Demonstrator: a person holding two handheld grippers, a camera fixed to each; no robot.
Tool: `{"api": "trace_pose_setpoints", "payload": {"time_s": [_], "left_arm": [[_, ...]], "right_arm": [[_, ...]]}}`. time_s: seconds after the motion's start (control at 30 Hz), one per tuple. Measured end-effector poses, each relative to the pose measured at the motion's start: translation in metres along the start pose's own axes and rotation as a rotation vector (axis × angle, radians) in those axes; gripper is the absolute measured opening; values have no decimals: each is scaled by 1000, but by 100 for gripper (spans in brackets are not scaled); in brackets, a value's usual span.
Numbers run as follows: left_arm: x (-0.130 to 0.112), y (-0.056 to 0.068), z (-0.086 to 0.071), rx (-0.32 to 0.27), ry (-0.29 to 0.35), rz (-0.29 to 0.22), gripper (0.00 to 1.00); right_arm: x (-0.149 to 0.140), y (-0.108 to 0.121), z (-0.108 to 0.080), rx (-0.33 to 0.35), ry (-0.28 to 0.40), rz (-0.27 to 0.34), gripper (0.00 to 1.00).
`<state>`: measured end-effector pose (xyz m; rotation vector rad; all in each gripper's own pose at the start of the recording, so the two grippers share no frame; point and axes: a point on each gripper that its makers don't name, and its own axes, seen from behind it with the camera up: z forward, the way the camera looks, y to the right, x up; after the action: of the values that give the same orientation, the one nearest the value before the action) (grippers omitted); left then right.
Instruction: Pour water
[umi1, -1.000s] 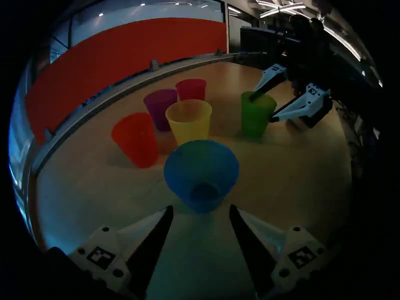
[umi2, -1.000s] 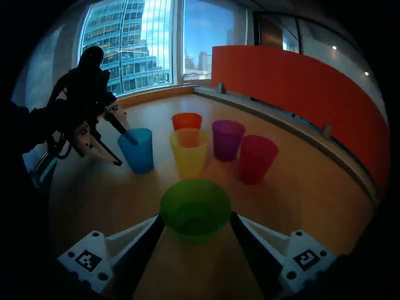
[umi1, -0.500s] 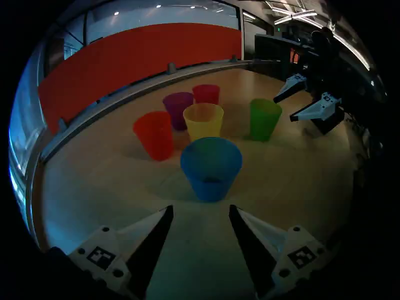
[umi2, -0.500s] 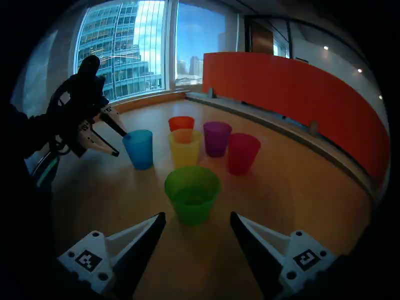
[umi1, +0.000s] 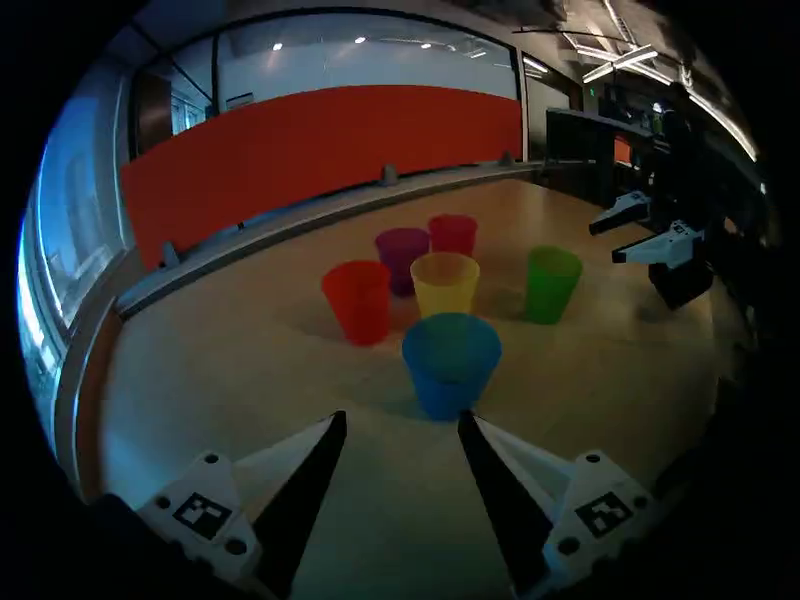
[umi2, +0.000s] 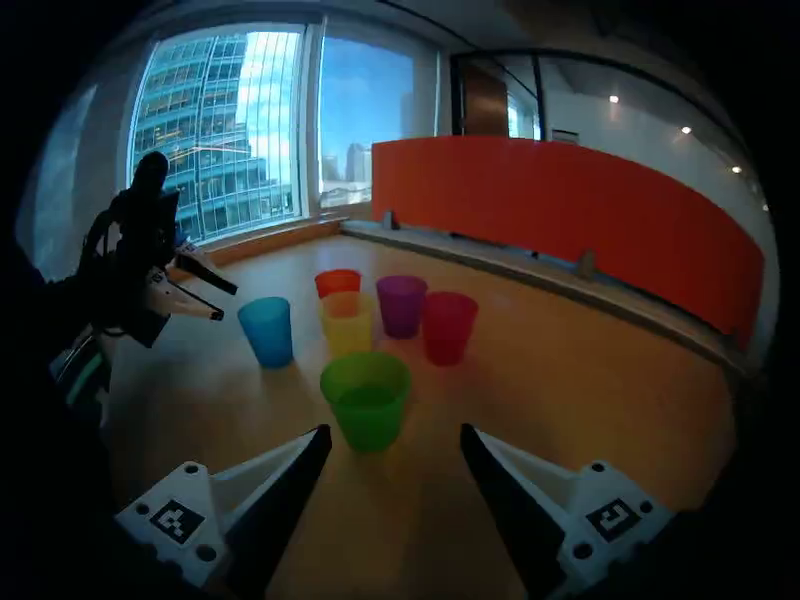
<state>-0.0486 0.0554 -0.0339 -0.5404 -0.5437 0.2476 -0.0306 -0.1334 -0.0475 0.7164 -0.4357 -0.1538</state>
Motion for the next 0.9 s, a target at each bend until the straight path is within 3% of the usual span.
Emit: {"api": "trace_pose_setpoints", "payload": {"time_s": [0.37,0.6,0.9], "left_arm": [[36,-38,-22,180,160,-55,82],[53,-66,-38,283,257,-115,82],[75,-88,-64,385,376,-160,82]], "right_arm": [[27,23,-21,-143,127,34,100],[48,45,-39,-256,225,56,100],[66,71,-63,-401,312,66,100]]}}
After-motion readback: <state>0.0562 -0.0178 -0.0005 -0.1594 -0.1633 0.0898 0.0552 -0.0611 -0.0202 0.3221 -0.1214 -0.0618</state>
